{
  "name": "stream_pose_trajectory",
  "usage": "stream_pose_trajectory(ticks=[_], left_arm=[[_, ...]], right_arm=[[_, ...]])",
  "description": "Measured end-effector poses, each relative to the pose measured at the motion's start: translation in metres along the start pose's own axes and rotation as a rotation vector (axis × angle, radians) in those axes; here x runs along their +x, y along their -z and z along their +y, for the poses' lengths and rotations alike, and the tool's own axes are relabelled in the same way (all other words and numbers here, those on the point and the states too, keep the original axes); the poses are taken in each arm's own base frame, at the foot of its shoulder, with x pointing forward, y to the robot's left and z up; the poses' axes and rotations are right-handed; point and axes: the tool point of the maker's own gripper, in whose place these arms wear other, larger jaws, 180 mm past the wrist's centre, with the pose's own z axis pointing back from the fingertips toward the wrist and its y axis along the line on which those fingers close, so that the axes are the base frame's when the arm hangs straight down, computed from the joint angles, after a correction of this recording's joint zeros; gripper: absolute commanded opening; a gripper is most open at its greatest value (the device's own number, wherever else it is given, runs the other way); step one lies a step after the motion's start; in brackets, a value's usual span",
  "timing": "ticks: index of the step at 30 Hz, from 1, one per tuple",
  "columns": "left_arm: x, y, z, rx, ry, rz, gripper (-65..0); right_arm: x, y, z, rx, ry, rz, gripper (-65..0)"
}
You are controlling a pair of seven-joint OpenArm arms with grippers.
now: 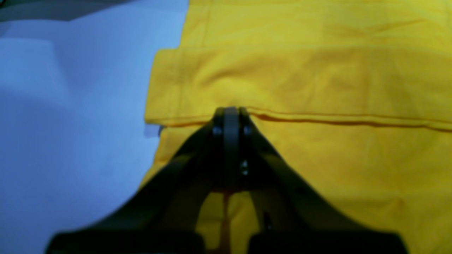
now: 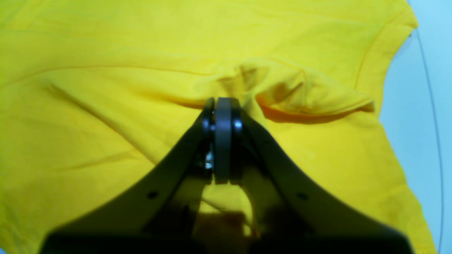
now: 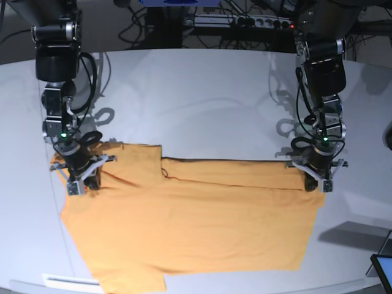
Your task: Fold the T-shirt properly
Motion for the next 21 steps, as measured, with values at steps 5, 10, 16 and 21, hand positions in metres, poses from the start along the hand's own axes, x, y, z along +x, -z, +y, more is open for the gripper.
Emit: stream_pose_trajectory(ticks=[5,10,16,21], left_arm=[[-0.009,-0.009,0.007,0.005,-0.002,-0.007,-65.0],[-0.015,-0.019,0.018,0.014,0.024,-0.007,-65.0],[-0.025,-0.048,0.018,0.011,0.108,-0.009,-65.0],[-0.035,-0.071,0.037,0.066,0.114,0.069,-65.0]], right_arm=[[-0.006,-0.003,0.001,0.000,0.006,0.004,-65.0],[-0.010,-0.008,0.002,0.003,0.001,0.025,-65.0],[-0.017,-0.023,0.009,0.009,-0.020,0.037,-65.0],[-0.021,-0.035,0.014,0.012,-0.047,0.057,-65.0]])
